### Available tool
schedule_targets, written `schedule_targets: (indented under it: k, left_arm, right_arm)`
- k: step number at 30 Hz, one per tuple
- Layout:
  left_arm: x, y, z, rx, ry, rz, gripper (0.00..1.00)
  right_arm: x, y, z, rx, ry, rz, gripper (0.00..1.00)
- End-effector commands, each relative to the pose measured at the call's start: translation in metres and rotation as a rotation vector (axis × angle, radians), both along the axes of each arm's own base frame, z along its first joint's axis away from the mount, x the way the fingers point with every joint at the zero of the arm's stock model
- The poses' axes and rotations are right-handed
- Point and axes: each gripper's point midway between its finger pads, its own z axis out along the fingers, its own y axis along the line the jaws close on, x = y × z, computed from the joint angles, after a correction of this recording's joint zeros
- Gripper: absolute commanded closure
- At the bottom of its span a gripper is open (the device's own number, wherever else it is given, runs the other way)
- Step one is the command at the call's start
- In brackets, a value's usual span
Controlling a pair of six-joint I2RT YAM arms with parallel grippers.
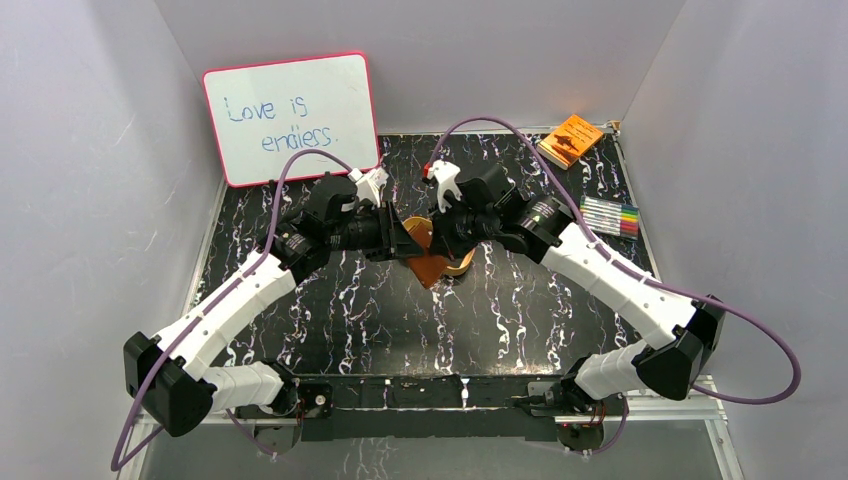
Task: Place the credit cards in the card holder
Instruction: Close the card holder at the center of the board.
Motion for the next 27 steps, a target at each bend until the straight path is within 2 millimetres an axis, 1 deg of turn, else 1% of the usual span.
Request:
schedule_targets:
  k: [1, 10, 16, 17, 21, 24, 27]
  left_arm:
    - [-0.051, -0.033, 0.134, -0.414, -0.260, -0.293, 1.00]
    - [-0.052, -0.032, 0.138, -0.427, -0.276, -0.286, 1.00]
    - [-0.047, -0.027, 0.124, -0.365, -0.295, -0.253, 1.00]
    - [-0.047, -0.026, 0.117, -0.340, -0.281, -0.246, 1.00]
    - [-0.043, -0.021, 0.101, -0.272, -0.274, -0.223, 1.00]
    - [-0.042, -0.017, 0.091, -0.239, -0.272, -0.208, 1.00]
    - [-0.042, -0.014, 0.082, -0.211, -0.269, -0.200, 1.00]
  right_arm:
    - [-0.021, 0.043, -0.005, 0.074, 0.057, 0.113, 1.00]
    - [-0.025, 0.047, -0.010, 0.066, 0.069, 0.118, 1.00]
    - [-0.025, 0.040, 0.000, 0.077, 0.038, 0.102, 1.00]
    - [-0.025, 0.039, 0.004, 0.083, 0.030, 0.100, 1.00]
    - [-0.028, 0.034, 0.018, 0.117, -0.003, 0.098, 1.00]
    - [-0.031, 0.028, 0.028, 0.132, -0.011, 0.093, 0.88]
    - [-0.038, 0.022, 0.041, 0.153, -0.014, 0.098, 0.72]
